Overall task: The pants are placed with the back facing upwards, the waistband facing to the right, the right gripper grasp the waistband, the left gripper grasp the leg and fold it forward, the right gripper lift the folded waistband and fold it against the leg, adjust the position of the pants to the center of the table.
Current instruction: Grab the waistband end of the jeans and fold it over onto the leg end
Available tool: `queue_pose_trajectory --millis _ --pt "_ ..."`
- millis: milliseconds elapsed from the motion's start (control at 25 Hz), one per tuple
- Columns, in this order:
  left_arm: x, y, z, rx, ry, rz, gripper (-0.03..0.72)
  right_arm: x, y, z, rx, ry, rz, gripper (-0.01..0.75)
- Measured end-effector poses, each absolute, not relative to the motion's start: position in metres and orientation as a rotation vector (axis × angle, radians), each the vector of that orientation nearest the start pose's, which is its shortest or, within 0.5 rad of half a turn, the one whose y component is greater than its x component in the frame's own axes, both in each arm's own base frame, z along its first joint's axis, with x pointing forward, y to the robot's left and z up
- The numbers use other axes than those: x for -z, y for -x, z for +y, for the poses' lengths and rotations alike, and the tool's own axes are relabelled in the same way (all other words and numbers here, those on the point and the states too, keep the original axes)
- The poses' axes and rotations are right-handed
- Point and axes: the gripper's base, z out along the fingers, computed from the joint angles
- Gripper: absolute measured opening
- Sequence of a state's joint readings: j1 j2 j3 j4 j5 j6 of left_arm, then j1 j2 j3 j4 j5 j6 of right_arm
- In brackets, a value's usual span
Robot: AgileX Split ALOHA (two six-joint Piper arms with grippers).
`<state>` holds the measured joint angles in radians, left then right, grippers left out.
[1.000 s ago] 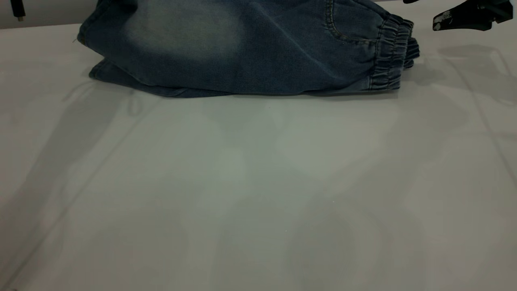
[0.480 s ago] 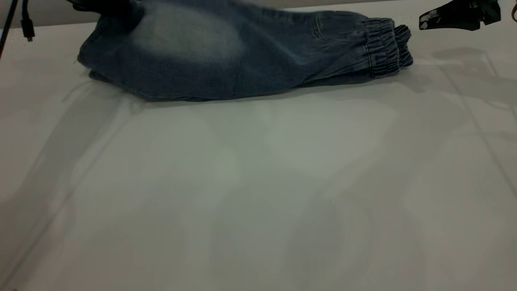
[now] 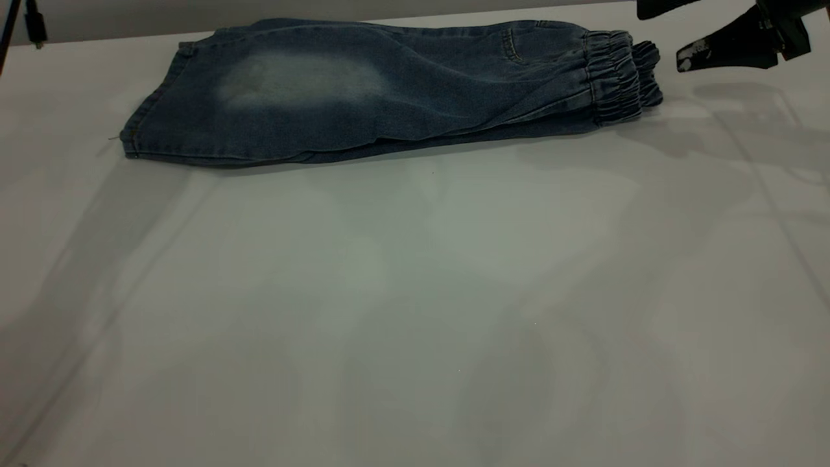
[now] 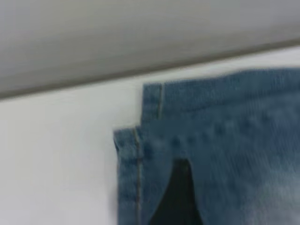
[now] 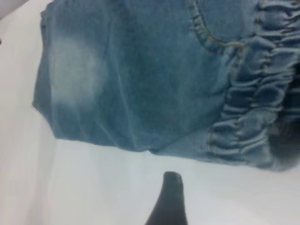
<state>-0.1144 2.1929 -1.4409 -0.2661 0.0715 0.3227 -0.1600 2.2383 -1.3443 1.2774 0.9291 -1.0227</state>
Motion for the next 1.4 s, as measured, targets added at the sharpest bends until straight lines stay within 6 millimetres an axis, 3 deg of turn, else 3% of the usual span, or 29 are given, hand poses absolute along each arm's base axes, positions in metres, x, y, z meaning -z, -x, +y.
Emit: queue_pose_trajectory --millis 200,520,800,1200,1400 --pt "-0.123 -0.461 -0.058 0.094 -0.244 2.439 0.584 -0.084 -0.431 -0.001 -1.107 -0.112 2.516 0.57" --pt "-0.121 -0.456 -0.059 0.11 -0.265 2.5 0.584 -0.052 -0.441 0.002 -1.242 -0.122 2.517 0.57" --pt "-0.123 -0.457 -0.06 0.117 -0.27 2.51 0.586 -0.058 -0.453 -0.002 -1.173 -0.11 2.491 0.57" --pt "-0.154 -0.473 -0.074 0.152 -0.31 2.465 0.587 -0.056 -0.453 0.02 -1.155 -0.037 2.523 0.57" --pt "-0.154 -0.473 -0.083 0.159 -0.338 2.462 0.587 -0.053 -0.454 0.023 -1.1 -0.054 2.543 0.552"
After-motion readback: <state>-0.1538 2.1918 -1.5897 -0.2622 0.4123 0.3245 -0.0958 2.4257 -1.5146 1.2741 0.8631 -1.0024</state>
